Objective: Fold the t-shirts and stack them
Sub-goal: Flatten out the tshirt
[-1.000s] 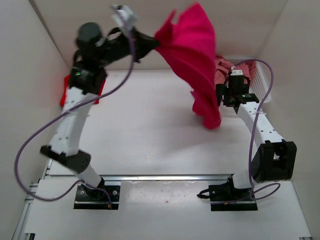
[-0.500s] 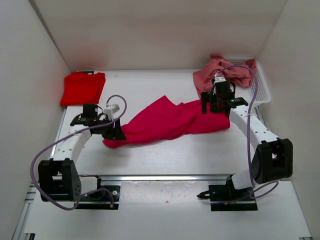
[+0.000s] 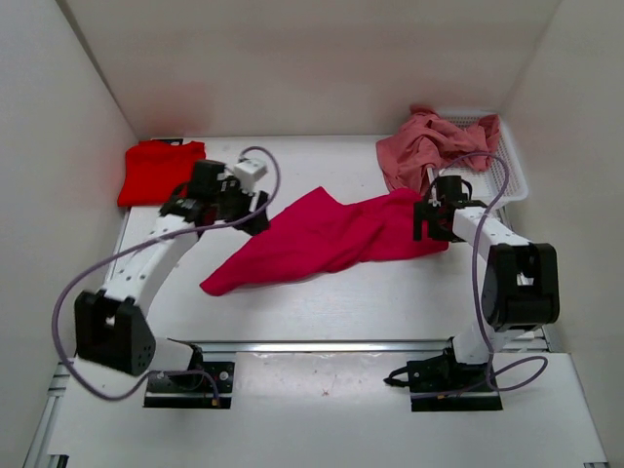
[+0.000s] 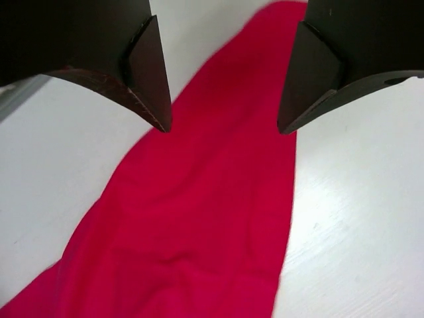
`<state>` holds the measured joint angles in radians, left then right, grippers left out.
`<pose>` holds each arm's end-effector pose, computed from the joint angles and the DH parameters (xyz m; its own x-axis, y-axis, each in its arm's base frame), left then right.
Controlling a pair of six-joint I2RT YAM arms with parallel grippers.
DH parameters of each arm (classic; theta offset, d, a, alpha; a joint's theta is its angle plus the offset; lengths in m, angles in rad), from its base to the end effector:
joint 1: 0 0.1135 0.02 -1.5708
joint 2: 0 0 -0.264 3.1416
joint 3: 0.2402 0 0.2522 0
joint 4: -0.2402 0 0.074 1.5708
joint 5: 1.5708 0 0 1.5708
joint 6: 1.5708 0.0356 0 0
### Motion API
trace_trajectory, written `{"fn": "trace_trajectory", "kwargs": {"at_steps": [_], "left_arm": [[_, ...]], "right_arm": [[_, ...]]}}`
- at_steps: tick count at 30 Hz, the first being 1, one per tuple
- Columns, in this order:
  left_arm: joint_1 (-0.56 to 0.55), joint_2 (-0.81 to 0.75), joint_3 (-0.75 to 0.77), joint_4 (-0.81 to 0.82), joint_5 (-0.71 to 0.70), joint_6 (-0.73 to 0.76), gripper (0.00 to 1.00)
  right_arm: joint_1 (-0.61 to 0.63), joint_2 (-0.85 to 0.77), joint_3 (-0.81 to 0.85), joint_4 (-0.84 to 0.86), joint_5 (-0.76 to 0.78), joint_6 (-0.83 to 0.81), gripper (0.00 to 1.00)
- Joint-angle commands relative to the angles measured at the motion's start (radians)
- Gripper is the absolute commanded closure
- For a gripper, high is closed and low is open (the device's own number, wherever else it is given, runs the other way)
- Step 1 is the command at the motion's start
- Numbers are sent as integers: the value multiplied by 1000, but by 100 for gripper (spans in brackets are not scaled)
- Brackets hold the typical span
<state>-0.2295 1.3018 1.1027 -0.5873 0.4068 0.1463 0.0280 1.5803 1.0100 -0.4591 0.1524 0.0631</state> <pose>0.2667 -0.0768 0.3028 -0.6118 0.2804 -0.7397 0.5765 0.7984 -0.1741 0.3174 0.0035 0.2022 -0.8518 0.0385 -0.5225 0.1045 0.9898 -0.0973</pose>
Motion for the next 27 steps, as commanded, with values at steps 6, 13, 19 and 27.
{"fn": "trace_trajectory", "kwargs": {"at_steps": [6,13,19,27], "left_arm": [[-261,501,409,-14,-139,27,24],[-312,828,764,-37,-152,27,21],[-335,1019,934,-23,-334,-30,18],[-330,1160,1129,-5,-347,-70,15]], "right_arm": [[13,87,-53,108,4,-43,33],[-20,21,-89,-12,-103,-51,100],[45,-144,-160,-187,-200,-223,100],[112,-256,-226,-136,-292,-187,100]]}}
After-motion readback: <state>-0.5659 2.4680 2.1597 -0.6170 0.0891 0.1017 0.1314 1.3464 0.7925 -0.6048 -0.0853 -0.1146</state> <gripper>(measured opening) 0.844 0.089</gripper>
